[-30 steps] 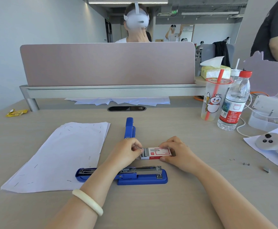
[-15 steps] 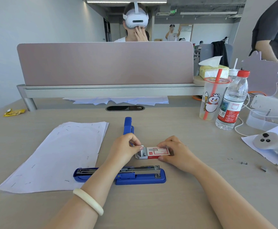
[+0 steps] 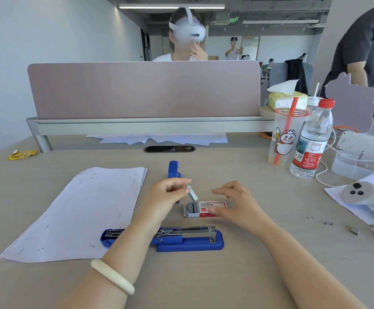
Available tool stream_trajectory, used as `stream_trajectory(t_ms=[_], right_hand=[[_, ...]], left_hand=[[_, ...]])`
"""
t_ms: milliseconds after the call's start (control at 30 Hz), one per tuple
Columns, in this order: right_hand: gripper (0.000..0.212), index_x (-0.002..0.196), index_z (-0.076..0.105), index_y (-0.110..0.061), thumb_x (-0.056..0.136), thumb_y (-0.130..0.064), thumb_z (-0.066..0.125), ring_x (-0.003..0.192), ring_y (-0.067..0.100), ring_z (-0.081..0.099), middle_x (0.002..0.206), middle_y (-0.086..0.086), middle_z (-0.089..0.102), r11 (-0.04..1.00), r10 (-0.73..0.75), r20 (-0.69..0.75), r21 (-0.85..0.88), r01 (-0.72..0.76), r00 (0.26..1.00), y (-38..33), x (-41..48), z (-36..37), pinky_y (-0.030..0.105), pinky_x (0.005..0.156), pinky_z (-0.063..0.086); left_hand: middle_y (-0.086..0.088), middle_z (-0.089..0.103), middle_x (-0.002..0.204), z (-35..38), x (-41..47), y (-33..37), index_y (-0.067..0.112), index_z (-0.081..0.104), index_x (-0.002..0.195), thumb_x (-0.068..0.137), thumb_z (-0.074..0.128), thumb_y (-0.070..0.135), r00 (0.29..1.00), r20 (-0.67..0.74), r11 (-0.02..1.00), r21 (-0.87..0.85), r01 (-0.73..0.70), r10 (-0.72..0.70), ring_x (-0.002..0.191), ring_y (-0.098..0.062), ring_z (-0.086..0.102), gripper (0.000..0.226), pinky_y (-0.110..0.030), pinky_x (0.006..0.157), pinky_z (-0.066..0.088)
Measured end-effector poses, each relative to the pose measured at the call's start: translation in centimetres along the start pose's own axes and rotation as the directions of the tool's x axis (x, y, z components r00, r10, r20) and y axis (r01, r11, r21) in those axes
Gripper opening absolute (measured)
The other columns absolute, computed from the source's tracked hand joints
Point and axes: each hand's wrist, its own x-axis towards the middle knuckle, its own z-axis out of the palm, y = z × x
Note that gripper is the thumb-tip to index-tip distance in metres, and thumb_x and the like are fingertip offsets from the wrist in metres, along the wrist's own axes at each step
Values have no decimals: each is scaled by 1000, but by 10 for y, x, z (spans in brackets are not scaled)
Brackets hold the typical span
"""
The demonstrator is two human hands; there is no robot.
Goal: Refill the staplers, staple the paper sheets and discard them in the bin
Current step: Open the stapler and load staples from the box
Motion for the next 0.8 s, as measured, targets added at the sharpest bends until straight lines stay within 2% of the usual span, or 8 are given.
stream_trajectory(t_ms=[100,200,367,500,567,700,767,800], right_hand=[[35,101,68,-34,69,-49,71,104,5,44,100,-17,51,994,-102,-164,15,106,981,-16,-4,1,27,95,27],[28,88,71,-34,69,-53,69,95,4,46,90,-20,55,986,-163,-235,-65,152,958,-26,-8,6,23,87,20],[21,81,71,-31,73,-51,67,88,8,50,83,-16,64,975,-205,-296,-147,167,933,-29,-10,9,25,84,23],[14,80,71,-31,77,-44,65,86,11,52,82,-12,68,965,-235,-305,-184,185,923,-29,-10,10,27,82,24],[14,83,71,-31,78,-42,64,85,9,50,82,-13,68,964,-238,-292,-189,188,926,-28,-10,8,27,82,24],[12,85,69,-33,80,-40,62,85,6,45,81,-21,58,959,-245,-217,-196,204,945,-29,-10,1,26,84,24],[11,88,69,-34,80,-39,64,85,6,48,80,-22,58,971,-217,-138,-131,199,967,-29,-11,-4,26,86,31],[13,90,69,-33,79,-38,66,84,5,52,81,-20,60,982,-186,-94,-46,182,978,-29,-12,-8,26,85,37]], left_hand=[[-2,64,88,5,-3,4,20,69,104,85,61,10,1000,-1,997,-76,2,-2,72,2,64,23,-2,60,47],[2,65,84,10,-6,4,16,70,105,85,61,9,1000,-4,995,-102,-4,3,61,10,62,23,0,56,44],[8,69,88,15,-8,2,22,71,99,84,63,12,1000,1,991,-131,5,-5,68,8,66,20,-3,56,46],[3,67,84,15,-9,5,28,69,92,83,63,11,1000,20,989,-146,5,-2,72,-3,65,20,-5,57,47],[2,64,83,13,-8,7,27,68,95,83,64,11,999,42,997,-75,-22,26,79,-9,64,20,-4,60,47],[9,66,84,6,-8,10,33,66,88,79,69,16,983,116,945,278,-170,143,76,-3,59,20,-8,65,45],[10,67,85,2,-11,10,35,66,81,77,71,17,979,122,915,353,-195,162,76,-2,60,19,-9,66,44],[10,67,85,0,-14,10,35,67,80,77,71,18,981,116,912,364,-190,158,75,0,60,18,-7,65,44]])
